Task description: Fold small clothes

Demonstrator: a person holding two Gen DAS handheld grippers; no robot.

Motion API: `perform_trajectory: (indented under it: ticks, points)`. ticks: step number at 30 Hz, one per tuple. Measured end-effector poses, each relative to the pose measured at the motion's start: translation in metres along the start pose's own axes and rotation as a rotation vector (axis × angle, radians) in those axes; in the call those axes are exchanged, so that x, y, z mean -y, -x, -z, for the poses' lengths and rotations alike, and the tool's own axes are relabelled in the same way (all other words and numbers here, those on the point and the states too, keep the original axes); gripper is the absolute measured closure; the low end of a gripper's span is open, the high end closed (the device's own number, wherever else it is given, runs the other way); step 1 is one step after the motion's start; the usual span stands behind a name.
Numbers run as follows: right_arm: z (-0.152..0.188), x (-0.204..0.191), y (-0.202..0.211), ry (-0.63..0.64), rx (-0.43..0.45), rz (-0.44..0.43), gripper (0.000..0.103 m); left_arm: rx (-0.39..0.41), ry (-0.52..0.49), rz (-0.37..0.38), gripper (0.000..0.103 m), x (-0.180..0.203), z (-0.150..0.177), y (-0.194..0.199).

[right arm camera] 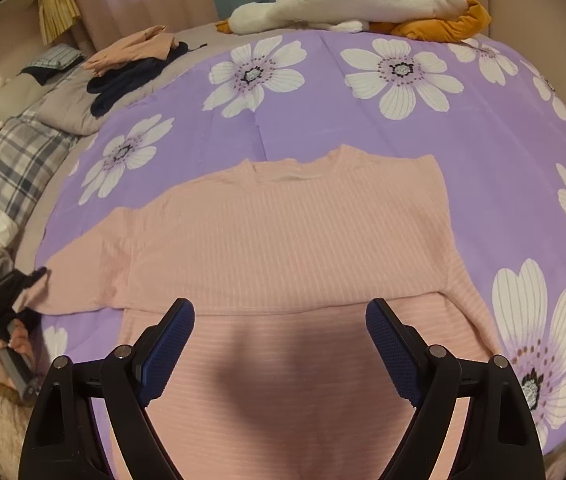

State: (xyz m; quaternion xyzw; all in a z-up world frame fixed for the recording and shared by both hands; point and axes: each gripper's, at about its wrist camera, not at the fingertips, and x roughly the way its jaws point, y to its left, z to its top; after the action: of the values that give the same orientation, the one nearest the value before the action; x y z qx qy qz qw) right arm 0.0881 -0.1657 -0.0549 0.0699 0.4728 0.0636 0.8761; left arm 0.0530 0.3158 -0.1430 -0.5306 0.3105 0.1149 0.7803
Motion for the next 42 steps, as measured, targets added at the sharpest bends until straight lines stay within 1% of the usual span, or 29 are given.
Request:
perform_trajectory:
  ticks: [2, 5, 8, 11, 16, 20, 22, 31, 37, 42]
  points:
    - [0.000, 0.000, -0.001, -0.001, -0.002, -0.001, 0.016, -0.005, -0.009, -0.013, 0.099, 0.003, 0.001, 0.000]
    - [-0.002, -0.001, 0.000, -0.003, 0.006, 0.003, 0.016, 0.024, -0.036, -0.018, 0.101, 0.012, 0.004, 0.006]
    - [-0.001, -0.003, 0.002, 0.005, 0.013, -0.008, 0.016, 0.043, -0.085, -0.030, 0.102, 0.028, 0.009, 0.012]
    - [0.000, -0.003, 0.004, 0.011, 0.014, -0.018, 0.016, 0.049, -0.114, 0.009, 0.102, 0.046, 0.013, 0.019]
    - [-0.001, 0.004, 0.008, -0.013, 0.029, -0.018, 0.016, 0.075, -0.201, 0.036, 0.102, 0.080, 0.024, 0.028]
    - [0.000, 0.009, 0.014, -0.032, 0.043, -0.031, 0.016, 0.056, -0.249, 0.049, 0.102, 0.104, 0.035, 0.028]
    - [0.000, 0.010, 0.016, -0.034, 0.054, -0.030, 0.016, 0.058, -0.277, 0.039, 0.102, 0.114, 0.040, 0.029]
    - [0.001, 0.022, 0.023, -0.068, 0.076, -0.036, 0.016, 0.017, -0.369, 0.106, 0.103, 0.154, 0.064, 0.030]
    - [0.003, 0.030, 0.029, -0.091, 0.094, -0.043, 0.016, -0.037, -0.458, 0.164, 0.103, 0.188, 0.091, 0.025]
    - [0.005, 0.039, 0.034, -0.108, 0.106, -0.044, 0.016, -0.081, -0.541, 0.177, 0.103, 0.212, 0.118, 0.017]
